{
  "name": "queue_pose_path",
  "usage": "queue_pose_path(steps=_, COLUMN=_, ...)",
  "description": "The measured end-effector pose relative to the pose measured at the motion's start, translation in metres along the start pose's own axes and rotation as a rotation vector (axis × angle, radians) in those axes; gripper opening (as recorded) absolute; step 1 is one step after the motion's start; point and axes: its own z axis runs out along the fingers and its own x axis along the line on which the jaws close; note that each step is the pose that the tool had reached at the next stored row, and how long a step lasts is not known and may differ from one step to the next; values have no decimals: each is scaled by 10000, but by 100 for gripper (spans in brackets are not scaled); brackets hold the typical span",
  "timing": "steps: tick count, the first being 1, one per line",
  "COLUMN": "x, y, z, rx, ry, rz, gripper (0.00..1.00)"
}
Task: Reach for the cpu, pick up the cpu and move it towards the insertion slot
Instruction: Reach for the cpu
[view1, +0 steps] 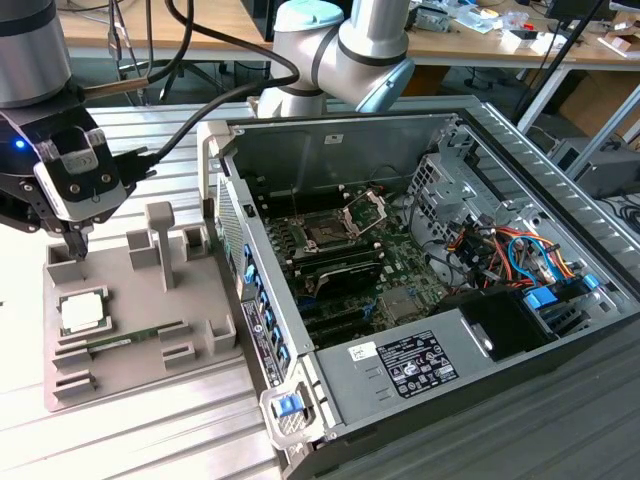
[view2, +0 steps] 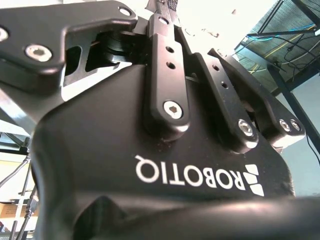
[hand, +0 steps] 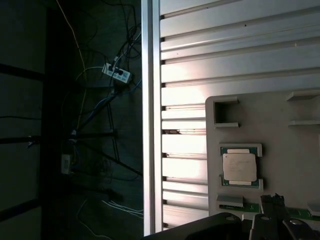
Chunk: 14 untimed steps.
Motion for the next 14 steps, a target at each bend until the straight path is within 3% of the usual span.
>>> queue_pose_path(steps=14, x=0, y=0, z=36, rx=8, ry=0, rz=0, gripper=10)
